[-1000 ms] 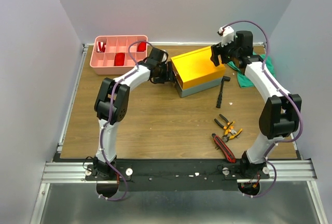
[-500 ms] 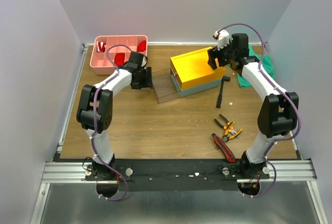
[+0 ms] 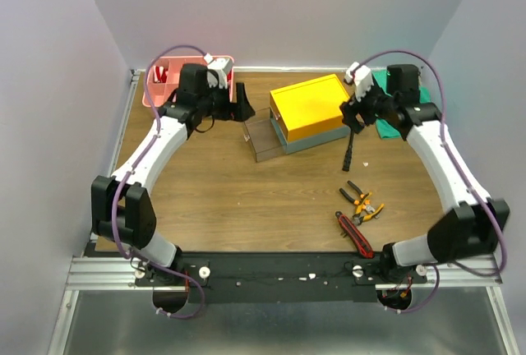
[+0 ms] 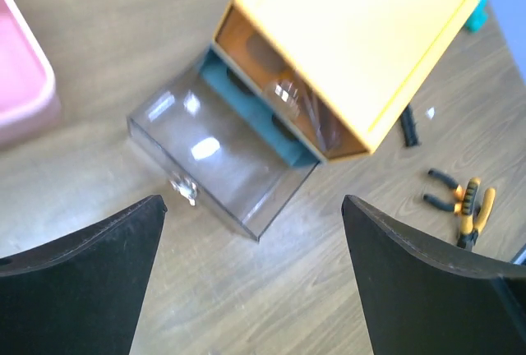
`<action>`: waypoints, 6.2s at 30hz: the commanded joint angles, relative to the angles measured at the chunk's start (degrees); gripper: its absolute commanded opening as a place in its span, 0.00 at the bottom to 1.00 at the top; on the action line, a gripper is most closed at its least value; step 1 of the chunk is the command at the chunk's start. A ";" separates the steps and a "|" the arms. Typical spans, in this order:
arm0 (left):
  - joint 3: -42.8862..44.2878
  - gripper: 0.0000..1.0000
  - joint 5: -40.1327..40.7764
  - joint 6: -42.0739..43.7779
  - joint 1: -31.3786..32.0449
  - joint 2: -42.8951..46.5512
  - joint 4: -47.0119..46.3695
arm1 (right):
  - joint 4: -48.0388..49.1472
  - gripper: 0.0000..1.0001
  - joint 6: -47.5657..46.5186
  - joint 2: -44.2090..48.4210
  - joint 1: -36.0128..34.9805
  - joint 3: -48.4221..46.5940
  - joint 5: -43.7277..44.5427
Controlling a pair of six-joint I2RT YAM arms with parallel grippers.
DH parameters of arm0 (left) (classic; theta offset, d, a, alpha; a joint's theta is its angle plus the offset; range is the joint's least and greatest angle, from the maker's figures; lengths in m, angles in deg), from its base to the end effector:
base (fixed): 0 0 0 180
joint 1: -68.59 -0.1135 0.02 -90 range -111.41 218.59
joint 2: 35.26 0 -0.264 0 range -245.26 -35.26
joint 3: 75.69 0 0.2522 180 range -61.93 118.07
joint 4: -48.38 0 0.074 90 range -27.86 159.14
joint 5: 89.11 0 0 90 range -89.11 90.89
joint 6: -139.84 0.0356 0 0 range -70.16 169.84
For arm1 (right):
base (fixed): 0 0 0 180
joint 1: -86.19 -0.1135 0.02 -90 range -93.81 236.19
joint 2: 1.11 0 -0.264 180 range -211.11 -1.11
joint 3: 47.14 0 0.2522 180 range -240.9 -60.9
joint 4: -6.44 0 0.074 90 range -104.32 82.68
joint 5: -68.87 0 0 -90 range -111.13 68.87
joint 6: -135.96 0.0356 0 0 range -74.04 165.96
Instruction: Sort the tools into containers
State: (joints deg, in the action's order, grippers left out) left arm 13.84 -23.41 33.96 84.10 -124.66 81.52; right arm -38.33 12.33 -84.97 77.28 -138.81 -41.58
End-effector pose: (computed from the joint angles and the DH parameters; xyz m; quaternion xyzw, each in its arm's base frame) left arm 0.3417 -0.1100 0.3201 0.0976 0.8595 -0.3042 0.3990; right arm 0.3215 0.0630 0.3457 -0.3933 0.7918 0.0611 0.4632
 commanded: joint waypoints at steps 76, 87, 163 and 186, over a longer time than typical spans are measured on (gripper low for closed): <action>-3.35 0.99 6.89 10.08 -1.97 0.02 0.40 | -32.46 0.62 -48.64 -4.22 -23.17 24.47 -8.38; -1.06 0.99 7.68 12.01 -1.97 -2.96 0.58 | -24.37 0.62 -43.28 -1.31 -29.32 31.24 -7.41; -2.91 0.99 14.98 12.37 -1.71 7.76 4.71 | -16.79 0.01 2.51 -22.86 -38.64 -3.26 5.51; -4.75 0.99 12.17 11.04 -6.54 8.72 3.65 | -9.70 0.01 11.74 -36.64 -31.44 -49.00 -2.75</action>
State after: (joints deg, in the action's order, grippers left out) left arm 10.14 -9.90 45.04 77.65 -117.65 85.43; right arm -51.96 21.71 -116.31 45.22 -182.17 -40.96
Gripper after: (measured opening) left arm 0.987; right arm 0.269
